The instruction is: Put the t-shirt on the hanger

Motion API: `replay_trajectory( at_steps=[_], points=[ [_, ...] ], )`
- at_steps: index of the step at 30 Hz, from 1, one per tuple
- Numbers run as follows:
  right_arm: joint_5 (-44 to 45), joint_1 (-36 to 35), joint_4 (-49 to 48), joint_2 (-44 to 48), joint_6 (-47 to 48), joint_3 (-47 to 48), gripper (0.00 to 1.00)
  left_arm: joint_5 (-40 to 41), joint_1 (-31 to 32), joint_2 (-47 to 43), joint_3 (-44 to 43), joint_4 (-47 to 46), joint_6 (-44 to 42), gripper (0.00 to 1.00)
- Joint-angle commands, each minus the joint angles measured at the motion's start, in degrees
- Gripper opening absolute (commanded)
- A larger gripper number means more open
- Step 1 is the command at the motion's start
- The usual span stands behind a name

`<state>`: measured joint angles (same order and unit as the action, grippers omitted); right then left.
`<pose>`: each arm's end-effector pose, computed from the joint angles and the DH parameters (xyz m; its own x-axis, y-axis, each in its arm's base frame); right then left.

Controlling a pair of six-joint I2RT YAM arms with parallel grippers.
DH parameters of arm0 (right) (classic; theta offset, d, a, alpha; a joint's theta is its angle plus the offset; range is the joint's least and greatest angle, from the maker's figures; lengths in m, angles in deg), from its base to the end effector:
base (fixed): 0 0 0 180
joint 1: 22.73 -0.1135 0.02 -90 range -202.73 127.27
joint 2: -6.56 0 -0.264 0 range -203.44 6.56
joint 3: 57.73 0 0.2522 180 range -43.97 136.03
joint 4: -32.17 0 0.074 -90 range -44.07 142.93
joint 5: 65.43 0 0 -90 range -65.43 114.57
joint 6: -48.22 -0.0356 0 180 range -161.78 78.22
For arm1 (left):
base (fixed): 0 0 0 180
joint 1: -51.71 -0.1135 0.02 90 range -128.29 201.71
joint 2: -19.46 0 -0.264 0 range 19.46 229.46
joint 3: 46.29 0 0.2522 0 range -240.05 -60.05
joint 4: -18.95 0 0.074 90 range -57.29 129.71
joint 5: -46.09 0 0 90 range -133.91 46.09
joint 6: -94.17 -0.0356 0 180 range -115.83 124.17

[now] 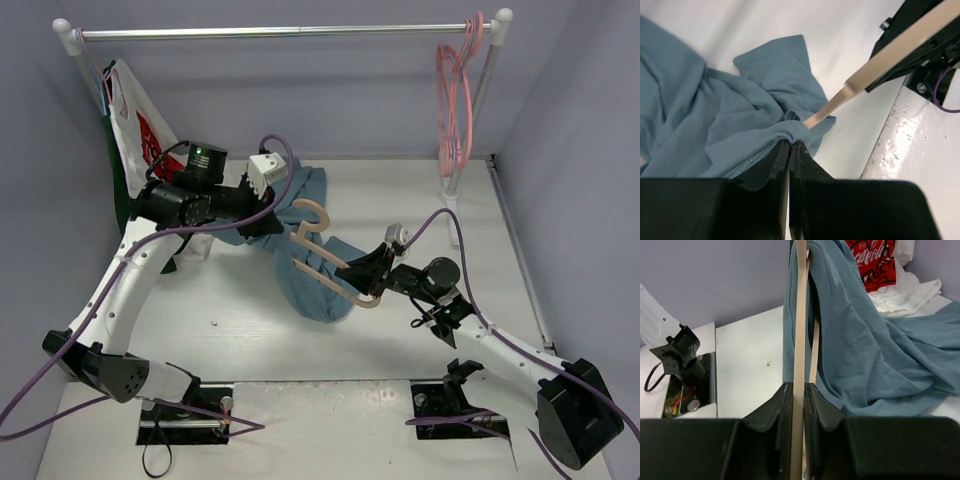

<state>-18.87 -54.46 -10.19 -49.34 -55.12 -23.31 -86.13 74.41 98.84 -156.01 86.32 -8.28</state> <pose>0.1572 0.1260 0.2753 0.0808 0.2469 -0.9657 -0.9732 0.2289 -0.0229 0.2390 -0.1259 0.4399 -0.3742 0.3296 -0.8668 0.8821 0.4149 -0.2231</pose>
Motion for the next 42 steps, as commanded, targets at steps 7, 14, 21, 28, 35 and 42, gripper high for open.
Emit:
replay_trajectory(
  at_steps=[7,14,21,28,35,42],
  points=[
    [-5.6,1.5,-18.9,-0.1,-3.4,4.0,0.0,3.2,6.3,1.7,-6.4,-3.5,0.8,0.0],
    [-6.1,2.8,-20.5,-0.4,-4.7,1.9,0.0,10.2,6.4,0.7,-6.2,-5.1,2.8,0.49],
    [-6.8,4.5,-21.7,-1.8,-5.0,1.4,0.0,16.7,6.3,-4.7,-4.8,-5.2,1.6,0.68],
    [-9.1,4.7,-20.0,-3.8,-4.2,2.3,0.0,16.3,5.3,-5.8,-7.0,-1.0,-2.3,0.68],
    [-11.0,4.7,-15.8,-3.7,-2.4,3.5,0.0,15.5,3.4,-1.9,-9.9,6.4,-9.4,0.68],
    [-12.8,4.7,-13.6,-4.5,-1.8,5.1,0.0,10.8,3.1,2.2,-10.2,11.3,-16.0,0.68]
  ],
)
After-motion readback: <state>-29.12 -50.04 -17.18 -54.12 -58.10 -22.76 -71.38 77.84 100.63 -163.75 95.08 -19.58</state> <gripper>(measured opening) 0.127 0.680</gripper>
